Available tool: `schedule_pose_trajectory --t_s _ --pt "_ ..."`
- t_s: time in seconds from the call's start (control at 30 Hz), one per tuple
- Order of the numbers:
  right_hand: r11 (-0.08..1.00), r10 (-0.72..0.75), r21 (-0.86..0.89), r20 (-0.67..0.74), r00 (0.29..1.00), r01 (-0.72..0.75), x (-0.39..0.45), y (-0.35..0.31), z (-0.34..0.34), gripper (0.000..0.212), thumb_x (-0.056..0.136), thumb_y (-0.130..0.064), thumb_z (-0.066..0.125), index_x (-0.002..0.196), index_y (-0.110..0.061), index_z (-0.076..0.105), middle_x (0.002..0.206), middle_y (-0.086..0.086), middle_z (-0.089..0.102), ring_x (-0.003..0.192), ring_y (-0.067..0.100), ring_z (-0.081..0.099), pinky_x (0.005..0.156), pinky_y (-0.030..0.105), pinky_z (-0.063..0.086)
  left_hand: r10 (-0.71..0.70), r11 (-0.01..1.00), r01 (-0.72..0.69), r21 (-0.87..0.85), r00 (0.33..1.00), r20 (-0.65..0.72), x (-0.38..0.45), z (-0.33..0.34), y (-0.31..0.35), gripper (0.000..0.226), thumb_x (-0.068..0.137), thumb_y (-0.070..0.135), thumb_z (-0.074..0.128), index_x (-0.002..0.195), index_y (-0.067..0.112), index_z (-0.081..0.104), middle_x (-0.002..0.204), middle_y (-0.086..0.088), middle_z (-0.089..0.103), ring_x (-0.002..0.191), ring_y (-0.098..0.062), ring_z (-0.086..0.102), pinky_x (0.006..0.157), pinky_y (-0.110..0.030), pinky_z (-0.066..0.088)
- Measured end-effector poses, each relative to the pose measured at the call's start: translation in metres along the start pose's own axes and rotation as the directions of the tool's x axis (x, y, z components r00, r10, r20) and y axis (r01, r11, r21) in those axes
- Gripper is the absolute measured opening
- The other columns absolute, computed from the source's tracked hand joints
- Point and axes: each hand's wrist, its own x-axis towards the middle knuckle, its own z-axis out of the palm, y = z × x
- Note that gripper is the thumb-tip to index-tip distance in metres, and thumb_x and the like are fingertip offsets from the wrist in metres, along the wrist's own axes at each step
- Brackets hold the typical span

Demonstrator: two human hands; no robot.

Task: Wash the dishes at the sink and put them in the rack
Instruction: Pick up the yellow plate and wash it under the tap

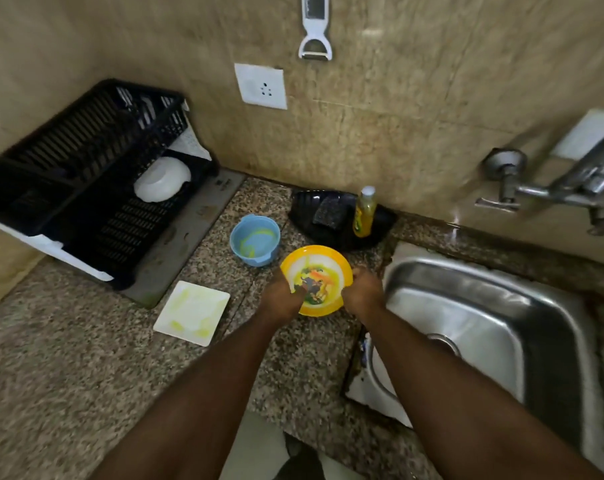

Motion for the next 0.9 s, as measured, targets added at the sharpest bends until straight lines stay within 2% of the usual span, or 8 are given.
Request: schedule_pose_trajectory --t_s 0.17,0.27,0.37,0.53,0.67,0.73,0.8,0.9 --pt "0.974 0.093 0.203 0.049 0.994 -0.101 0.013 0.038 -0.001 0.026 0.060 -0.017 0.063 0.083 -0.009 0.075 0.083 0.012 0.076 0.080 0.038 0.074 0.073 0.043 0.064 -0.114 0.987 0.101 -0.121 0.988 -0.104 -0.002 0.020 0.007 0.092 0.097 0.035 0.070 0.163 0.007 0.013 0.163 -0.016 0.035 0.147 -0.036 0.039 0.116 -0.041 0.035" --pt "0.876 0.140 0.458 0.061 0.988 -0.153 -0.001 0.058 -0.026 0.017 0.069 -0.006 0.061 0.080 -0.013 0.072 0.074 0.014 0.074 0.058 0.036 0.072 0.055 0.046 0.063 -0.236 0.908 0.166 -0.385 0.961 -0.142 -0.002 0.031 0.024 0.087 0.087 0.045 0.077 0.157 0.010 0.037 0.155 -0.016 0.048 0.139 -0.036 0.051 0.114 -0.050 0.043" --pt "0.788 0.125 0.596 0.093 0.988 -0.155 -0.012 0.078 -0.070 0.027 0.077 0.005 0.059 0.097 -0.009 0.072 0.075 0.016 0.074 0.054 0.031 0.069 0.057 0.046 0.062 -0.268 0.780 0.163 -0.605 0.960 -0.087 0.012 0.052 0.040 0.071 0.071 0.068 0.073 0.118 0.015 0.073 0.116 -0.012 0.075 0.105 -0.034 0.071 0.094 -0.057 0.057" --pt "0.777 0.095 0.626 -0.009 0.995 -0.069 -0.022 0.114 -0.153 0.028 0.079 0.013 0.056 0.089 -0.007 0.073 0.060 0.009 0.068 0.044 0.022 0.060 0.053 0.038 0.058 -0.206 0.722 0.224 -0.655 0.973 0.105 -0.002 0.085 0.117 0.044 0.092 0.058 0.066 0.097 0.016 0.076 0.105 -0.016 0.076 0.095 -0.036 0.073 0.080 -0.048 0.060" --pt "0.781 0.165 0.623 -0.144 0.976 -0.040 -0.018 0.143 -0.208 0.013 0.084 -0.003 0.066 0.086 -0.008 0.078 0.064 0.008 0.071 0.055 0.025 0.068 0.057 0.043 0.062 -0.120 0.753 0.135 -0.645 0.991 0.067 -0.020 0.107 0.180 0.039 0.102 0.048 0.057 0.088 0.014 0.071 0.085 -0.011 0.074 0.078 -0.033 0.071 0.075 -0.046 0.058" --pt "0.898 0.193 0.438 -0.466 0.863 0.036 -0.009 0.156 -0.232 0.021 0.087 -0.027 0.071 0.092 -0.007 0.077 0.078 0.013 0.076 0.077 0.035 0.073 0.071 0.045 0.059 -0.083 0.758 0.099 -0.645 0.995 0.055 -0.025 0.116 0.202 0.041 0.103 0.047 0.056 0.090 0.012 0.072 0.077 -0.007 0.071 0.069 -0.028 0.067 0.066 -0.038 0.054" --pt "0.955 0.170 0.288 -0.724 0.668 0.069 -0.005 0.164 -0.259 0.038 0.091 -0.041 0.070 0.110 -0.008 0.071 0.093 0.020 0.076 0.091 0.042 0.070 0.075 0.042 0.054 -0.058 0.765 0.075 -0.640 0.997 0.047 -0.028 0.124 0.218 0.041 0.104 0.048 0.055 0.086 0.015 0.071 0.076 -0.008 0.071 0.063 -0.026 0.065 0.054 -0.029 0.047" --pt "0.973 0.082 0.197 -0.781 0.620 0.120 0.010 0.165 -0.291 0.043 0.094 -0.047 0.066 0.112 -0.008 0.064 0.093 0.021 0.072 0.090 0.044 0.067 0.069 0.040 0.049 -0.045 0.730 0.041 -0.683 0.999 0.013 -0.031 0.134 0.232 0.038 0.103 0.046 0.057 0.087 0.015 0.071 0.083 -0.012 0.073 0.067 -0.027 0.067 0.056 -0.029 0.049"
